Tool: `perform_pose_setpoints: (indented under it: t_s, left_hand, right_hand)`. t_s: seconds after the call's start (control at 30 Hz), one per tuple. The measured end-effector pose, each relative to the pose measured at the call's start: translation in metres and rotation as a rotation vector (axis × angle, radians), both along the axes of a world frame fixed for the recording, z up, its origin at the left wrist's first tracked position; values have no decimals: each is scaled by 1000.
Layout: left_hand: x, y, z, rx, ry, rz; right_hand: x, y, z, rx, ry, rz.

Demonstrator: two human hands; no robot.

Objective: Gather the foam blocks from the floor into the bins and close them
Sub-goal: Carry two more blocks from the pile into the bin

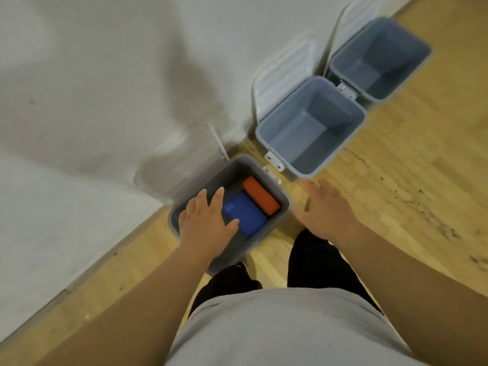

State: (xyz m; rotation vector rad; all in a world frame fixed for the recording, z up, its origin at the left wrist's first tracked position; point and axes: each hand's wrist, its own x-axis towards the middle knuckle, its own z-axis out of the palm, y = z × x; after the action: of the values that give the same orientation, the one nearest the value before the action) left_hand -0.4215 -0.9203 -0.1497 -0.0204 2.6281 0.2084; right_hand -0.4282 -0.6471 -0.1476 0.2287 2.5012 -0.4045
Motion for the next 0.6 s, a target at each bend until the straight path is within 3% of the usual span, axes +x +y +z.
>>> perform_pose_setpoints:
  t_s: [0.27, 0.43, 0.6]
  left_hand:
    - [16, 50, 68, 12, 27, -465]
    - [42, 146, 89, 30, 116, -784]
    - [126, 262, 96, 14, 48, -1052]
  right_hand:
    - [179, 70, 63, -8, -53, -601]
    - [282, 102, 81, 9, -22, -844]
    - [408, 140, 86, 1, -26, -1095]
